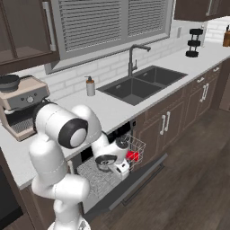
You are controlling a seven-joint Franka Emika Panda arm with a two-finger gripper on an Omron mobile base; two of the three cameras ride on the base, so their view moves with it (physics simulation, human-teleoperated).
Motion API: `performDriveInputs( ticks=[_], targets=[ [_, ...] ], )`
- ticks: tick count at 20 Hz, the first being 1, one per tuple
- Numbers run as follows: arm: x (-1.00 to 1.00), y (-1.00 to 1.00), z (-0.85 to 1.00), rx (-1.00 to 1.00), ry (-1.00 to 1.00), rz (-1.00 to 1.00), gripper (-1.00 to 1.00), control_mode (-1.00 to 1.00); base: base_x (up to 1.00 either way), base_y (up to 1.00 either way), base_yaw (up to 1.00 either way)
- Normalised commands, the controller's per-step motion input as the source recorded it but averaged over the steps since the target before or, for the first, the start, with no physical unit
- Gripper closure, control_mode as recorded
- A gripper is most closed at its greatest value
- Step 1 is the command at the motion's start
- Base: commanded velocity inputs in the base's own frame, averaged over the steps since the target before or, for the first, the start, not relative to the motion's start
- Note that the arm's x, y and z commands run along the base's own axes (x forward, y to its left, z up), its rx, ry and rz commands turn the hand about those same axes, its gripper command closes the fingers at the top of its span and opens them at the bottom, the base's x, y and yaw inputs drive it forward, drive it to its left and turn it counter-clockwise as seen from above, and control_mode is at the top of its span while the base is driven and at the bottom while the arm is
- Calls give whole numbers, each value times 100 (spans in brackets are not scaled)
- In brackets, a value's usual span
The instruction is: Pick up the cup and bowl from the counter, place them in the dishwasher, and close the dishwasher door.
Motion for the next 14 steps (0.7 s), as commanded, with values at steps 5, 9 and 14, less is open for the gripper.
performDriveInputs(
  ticks=[5, 9, 14],
  targets=[
    [21, 17, -21, 14, 0, 9, 100, -100, 0, 0, 0],
    [41, 18, -14, 10, 0, 4, 100, -100, 0, 0, 0],
    [49, 5, -6, 9, 0, 1, 100, -100, 0, 0, 0]
  ],
)
